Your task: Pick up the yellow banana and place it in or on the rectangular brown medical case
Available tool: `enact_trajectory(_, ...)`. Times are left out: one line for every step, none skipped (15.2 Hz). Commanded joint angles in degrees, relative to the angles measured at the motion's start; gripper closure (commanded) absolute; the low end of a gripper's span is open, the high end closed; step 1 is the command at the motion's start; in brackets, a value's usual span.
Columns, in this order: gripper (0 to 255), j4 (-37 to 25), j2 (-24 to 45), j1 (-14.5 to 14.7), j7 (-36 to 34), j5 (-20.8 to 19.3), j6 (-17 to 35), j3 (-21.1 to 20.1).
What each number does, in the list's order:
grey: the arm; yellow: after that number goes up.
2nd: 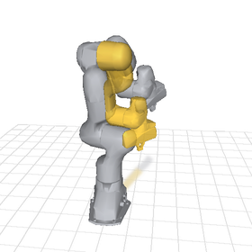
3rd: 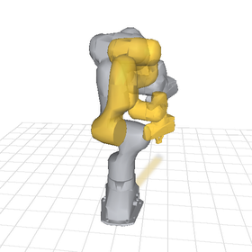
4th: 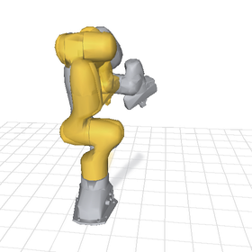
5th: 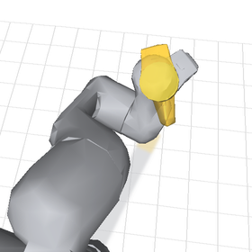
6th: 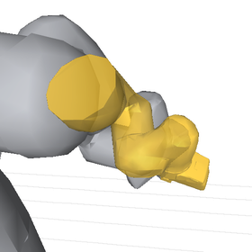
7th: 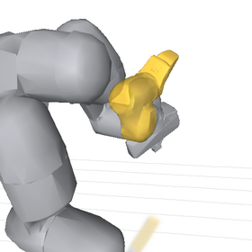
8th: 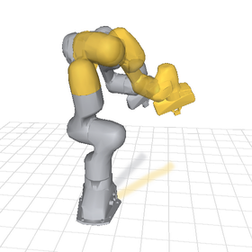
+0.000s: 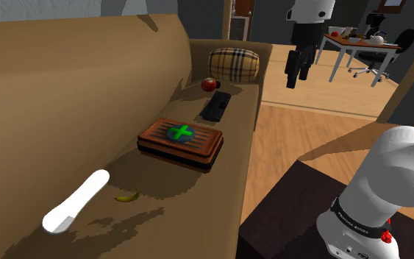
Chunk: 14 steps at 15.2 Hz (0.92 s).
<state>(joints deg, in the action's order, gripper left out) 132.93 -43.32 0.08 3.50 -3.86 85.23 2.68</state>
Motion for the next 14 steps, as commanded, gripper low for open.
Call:
enact_trajectory(0,0.00,0.00,0.00,0.00,0.00,0.00,0.00)
enact_trajectory(0,-0.24,1.53,0.62,-0.14,0.39,1.08,-0.69)
enact_trajectory(0,-0.54,3.08,1.23,-0.27,0.75,2.14,-1.37)
enact_trajectory(0,-0.89,4.66,1.82,-0.40,1.08,3.18,-2.06)
enact_trajectory(0,-1.30,6.27,2.41,-0.53,1.39,4.19,-2.75)
enact_trajectory(0,-1.76,7.90,2.97,-0.65,1.68,5.17,-3.44)
enact_trajectory(0,-2.27,9.56,3.52,-0.77,1.94,6.12,-4.13)
enact_trajectory(0,-2.83,11.23,4.06,-0.89,2.17,7.04,-4.82)
enact_trajectory(0,-3.44,12.92,4.58,-1.01,2.36,7.93,-5.51)
enact_trajectory(0,-4.11,14.63,5.09,-1.14,2.53,8.78,-6.20)
enact_trajectory(0,-4.82,16.35,5.59,-1.28,2.65,9.60,-6.89)
enact_trajectory(0,-5.58,18.09,6.08,-1.41,2.75,10.38,-7.57)
enact_trajectory(0,-6.39,19.84,6.56,-1.56,2.80,11.13,-8.26)
enact_trajectory(0,-7.25,21.60,7.03,-1.71,2.83,11.84,-8.94)
